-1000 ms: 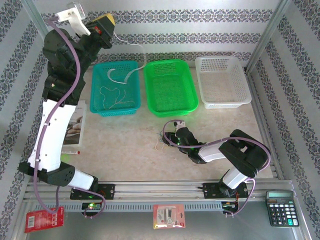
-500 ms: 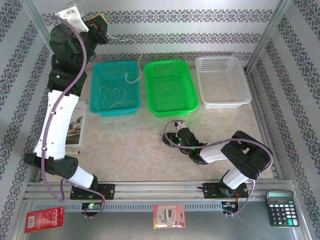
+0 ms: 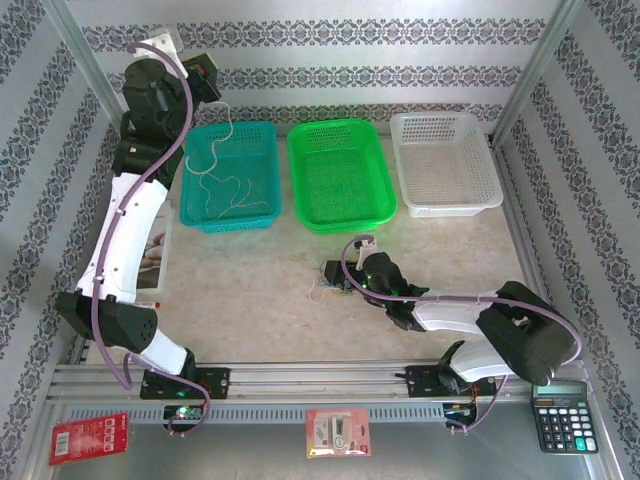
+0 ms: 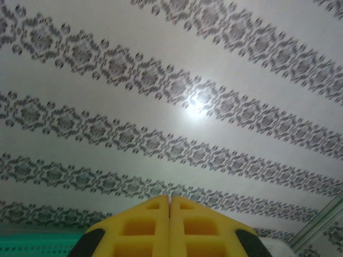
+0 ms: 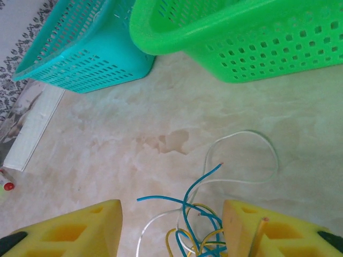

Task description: Untangle the cables

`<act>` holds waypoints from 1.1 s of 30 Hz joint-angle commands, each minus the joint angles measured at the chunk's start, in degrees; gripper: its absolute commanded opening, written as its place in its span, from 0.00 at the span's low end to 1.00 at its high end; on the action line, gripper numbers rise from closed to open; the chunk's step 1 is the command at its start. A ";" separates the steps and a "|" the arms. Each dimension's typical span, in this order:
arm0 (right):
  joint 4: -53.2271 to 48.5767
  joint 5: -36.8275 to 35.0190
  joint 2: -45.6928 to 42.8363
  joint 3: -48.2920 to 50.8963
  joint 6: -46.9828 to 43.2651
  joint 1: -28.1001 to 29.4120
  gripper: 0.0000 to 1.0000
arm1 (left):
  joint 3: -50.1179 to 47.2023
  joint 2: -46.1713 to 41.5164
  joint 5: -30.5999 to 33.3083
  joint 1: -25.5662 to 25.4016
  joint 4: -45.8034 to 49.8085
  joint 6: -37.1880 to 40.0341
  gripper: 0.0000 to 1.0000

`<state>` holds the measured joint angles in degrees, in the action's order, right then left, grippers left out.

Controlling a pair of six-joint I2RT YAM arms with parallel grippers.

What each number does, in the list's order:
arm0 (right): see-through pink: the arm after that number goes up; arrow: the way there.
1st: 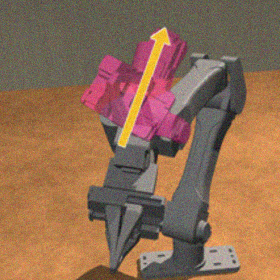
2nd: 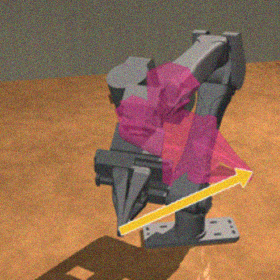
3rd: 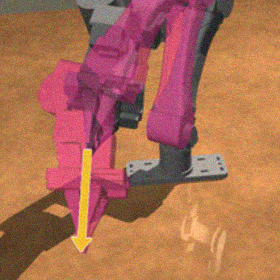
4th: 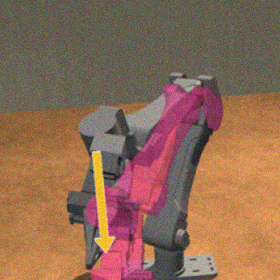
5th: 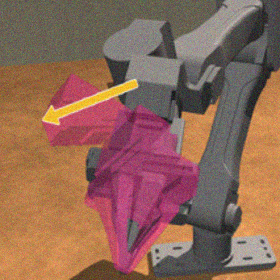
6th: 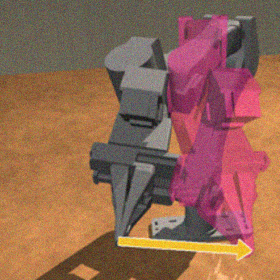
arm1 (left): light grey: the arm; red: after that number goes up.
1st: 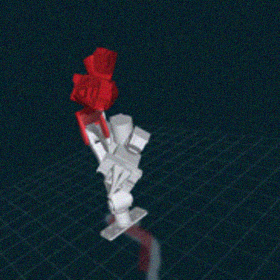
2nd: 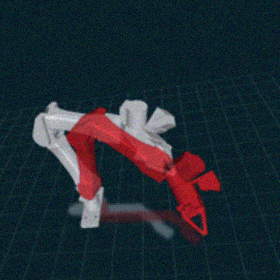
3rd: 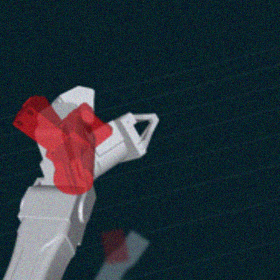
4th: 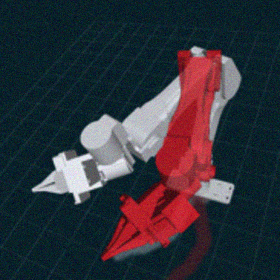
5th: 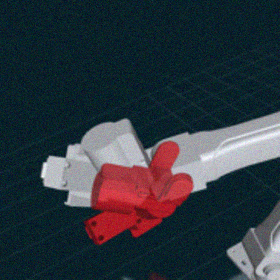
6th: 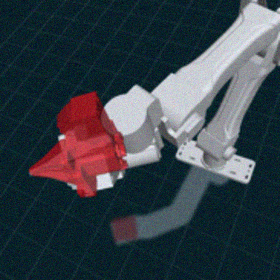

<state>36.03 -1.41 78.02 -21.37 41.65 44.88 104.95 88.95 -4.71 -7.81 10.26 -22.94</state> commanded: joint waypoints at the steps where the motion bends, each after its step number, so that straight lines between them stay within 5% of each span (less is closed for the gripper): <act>1: -3.68 0.13 -2.91 -0.78 -0.43 0.47 0.56 | -4.35 -1.88 -1.17 1.36 -3.56 1.70 0.00; 9: -11.34 -1.05 -10.75 -1.95 -1.04 -0.21 0.59 | -16.28 -4.81 -1.79 3.58 -5.84 2.33 0.00; 11: -13.00 -1.03 -12.50 -2.18 -1.04 -0.63 0.59 | -18.01 -5.04 -2.05 4.26 -6.13 2.00 0.25; 13: -14.70 -1.05 -14.46 -2.32 -1.13 -1.06 0.60 | -17.70 -5.10 -3.06 4.73 -5.62 1.00 0.78; 15: -16.65 -1.13 -16.03 -2.61 -1.13 -1.60 0.60 | -15.73 -5.00 -4.24 4.74 -4.21 0.70 1.00; 23: -21.25 -0.79 -18.71 -4.06 -0.75 -3.37 0.60 | -13.00 -6.56 -10.17 4.75 -0.66 -1.88 1.00; 33: -24.76 -0.93 -21.24 -3.92 0.88 -4.52 0.60 | -29.95 -17.03 -16.67 4.15 -6.63 -9.31 1.00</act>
<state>12.95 -1.67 58.50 -24.01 41.91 40.97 78.76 74.00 -18.26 -3.64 6.61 -28.67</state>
